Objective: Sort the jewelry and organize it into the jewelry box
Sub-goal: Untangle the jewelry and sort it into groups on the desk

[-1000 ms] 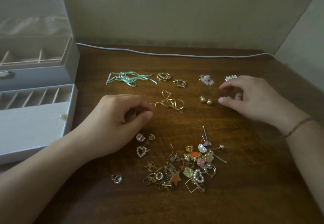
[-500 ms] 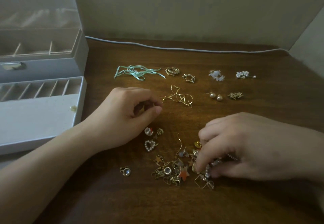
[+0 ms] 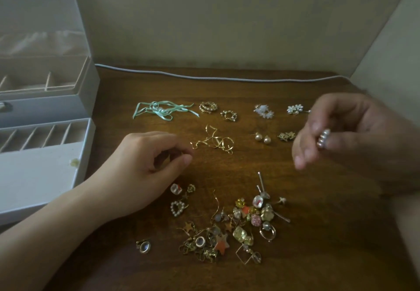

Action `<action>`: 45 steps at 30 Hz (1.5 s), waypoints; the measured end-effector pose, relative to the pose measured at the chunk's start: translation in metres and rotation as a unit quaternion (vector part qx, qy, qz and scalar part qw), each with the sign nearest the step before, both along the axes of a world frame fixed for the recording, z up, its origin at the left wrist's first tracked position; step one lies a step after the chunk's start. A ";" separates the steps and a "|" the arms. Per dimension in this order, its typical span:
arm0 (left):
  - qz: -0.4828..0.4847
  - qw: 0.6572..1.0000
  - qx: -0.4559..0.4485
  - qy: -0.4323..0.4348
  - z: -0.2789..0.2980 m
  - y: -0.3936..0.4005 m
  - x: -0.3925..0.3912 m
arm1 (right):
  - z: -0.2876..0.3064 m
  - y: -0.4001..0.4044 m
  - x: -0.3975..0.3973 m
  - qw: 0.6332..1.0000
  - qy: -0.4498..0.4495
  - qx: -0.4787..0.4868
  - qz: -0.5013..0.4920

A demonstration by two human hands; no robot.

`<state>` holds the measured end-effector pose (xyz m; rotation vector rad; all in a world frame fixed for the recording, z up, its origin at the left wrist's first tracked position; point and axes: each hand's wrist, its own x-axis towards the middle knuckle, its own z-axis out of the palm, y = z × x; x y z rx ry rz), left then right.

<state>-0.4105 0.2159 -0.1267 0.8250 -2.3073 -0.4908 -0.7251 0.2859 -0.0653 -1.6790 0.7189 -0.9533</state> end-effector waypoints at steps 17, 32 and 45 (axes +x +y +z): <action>0.015 1.000 -0.001 -0.002 0.002 0.000 -0.003 | -0.035 -0.040 -0.071 0.806 0.373 0.075 -0.454; 0.024 1.000 0.010 0.000 0.004 -0.001 0.000 | -0.036 -0.042 -0.076 0.749 0.400 0.057 -0.525; -0.076 0.989 0.095 -0.087 0.029 -0.002 0.014 | -0.013 -0.003 0.040 0.857 0.406 -0.238 -0.211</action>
